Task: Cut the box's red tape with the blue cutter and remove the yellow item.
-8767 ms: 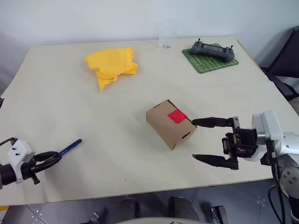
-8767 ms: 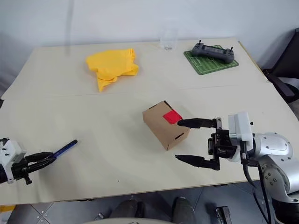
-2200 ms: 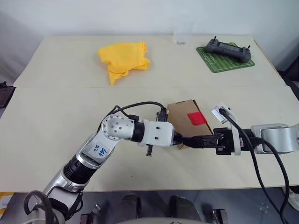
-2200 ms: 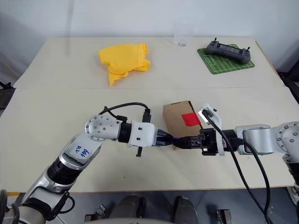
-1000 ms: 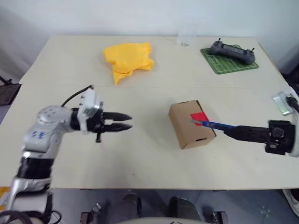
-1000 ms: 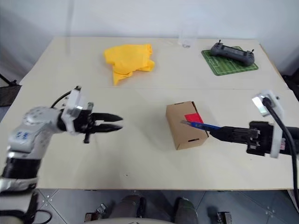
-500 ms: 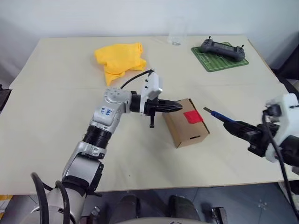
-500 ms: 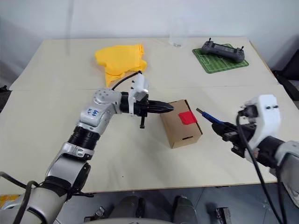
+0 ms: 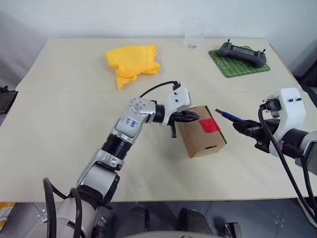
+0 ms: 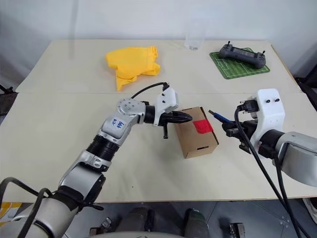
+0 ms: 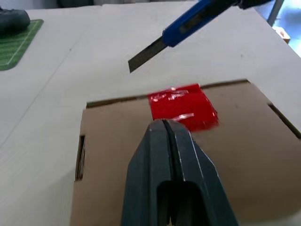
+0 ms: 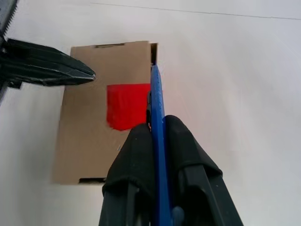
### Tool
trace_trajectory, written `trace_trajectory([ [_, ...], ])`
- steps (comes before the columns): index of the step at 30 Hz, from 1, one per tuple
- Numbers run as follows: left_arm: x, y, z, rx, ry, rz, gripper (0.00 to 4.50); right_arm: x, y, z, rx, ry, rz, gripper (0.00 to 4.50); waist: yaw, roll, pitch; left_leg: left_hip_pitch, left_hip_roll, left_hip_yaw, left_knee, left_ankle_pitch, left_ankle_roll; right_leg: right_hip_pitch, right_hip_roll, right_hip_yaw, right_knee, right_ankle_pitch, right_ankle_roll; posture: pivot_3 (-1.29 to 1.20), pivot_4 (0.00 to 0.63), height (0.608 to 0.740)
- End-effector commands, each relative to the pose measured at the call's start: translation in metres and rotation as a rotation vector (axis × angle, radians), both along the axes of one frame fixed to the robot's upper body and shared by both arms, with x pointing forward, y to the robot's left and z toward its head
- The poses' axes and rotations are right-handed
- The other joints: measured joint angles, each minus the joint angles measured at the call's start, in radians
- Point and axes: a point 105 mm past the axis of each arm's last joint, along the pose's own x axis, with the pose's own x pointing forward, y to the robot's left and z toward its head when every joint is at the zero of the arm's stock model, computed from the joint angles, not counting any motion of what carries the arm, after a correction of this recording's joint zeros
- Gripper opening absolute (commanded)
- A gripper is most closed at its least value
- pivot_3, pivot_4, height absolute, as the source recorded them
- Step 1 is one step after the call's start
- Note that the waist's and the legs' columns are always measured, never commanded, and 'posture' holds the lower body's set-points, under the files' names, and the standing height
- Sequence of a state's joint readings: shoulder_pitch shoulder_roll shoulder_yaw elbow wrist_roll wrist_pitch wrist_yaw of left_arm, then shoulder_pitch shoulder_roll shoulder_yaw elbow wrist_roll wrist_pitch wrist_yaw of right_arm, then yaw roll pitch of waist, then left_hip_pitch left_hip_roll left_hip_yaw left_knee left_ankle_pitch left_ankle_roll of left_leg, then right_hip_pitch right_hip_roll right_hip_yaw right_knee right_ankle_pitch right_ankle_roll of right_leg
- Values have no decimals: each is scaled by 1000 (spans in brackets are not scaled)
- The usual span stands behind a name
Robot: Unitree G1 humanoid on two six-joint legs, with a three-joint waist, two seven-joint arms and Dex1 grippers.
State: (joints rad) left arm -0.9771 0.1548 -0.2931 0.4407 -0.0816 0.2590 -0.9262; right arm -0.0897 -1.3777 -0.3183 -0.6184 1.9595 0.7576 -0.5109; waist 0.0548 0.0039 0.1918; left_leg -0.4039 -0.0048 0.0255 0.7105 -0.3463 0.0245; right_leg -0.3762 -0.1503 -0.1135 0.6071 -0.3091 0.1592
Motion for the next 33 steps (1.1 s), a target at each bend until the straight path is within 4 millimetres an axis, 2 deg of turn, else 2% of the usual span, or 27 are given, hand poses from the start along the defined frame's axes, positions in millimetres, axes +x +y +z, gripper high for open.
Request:
trace_trajectory([
  [1,-3,-6,5,4,-17,-12,0,1,2,6,29,-21,4,84,-1,0,0,0,0,0,0,0,0,0,0,0,0,0,0,0,150,740],
  [10,-2,-5,-22,106,78,2,0,10,8,2,47,6,20,84,0,0,0,0,0,0,0,0,0,0,0,0,0,0,0,0,150,740],
  [26,-3,-7,-23,118,102,11,0,24,11,-11,59,62,11,84,-1,0,0,0,0,0,3,0,0,0,0,0,1,0,0,0,150,740],
  [33,-5,-6,-24,123,105,12,0,22,14,-19,65,88,13,84,-1,0,0,0,0,0,3,0,0,0,0,0,2,0,0,0,150,740],
])
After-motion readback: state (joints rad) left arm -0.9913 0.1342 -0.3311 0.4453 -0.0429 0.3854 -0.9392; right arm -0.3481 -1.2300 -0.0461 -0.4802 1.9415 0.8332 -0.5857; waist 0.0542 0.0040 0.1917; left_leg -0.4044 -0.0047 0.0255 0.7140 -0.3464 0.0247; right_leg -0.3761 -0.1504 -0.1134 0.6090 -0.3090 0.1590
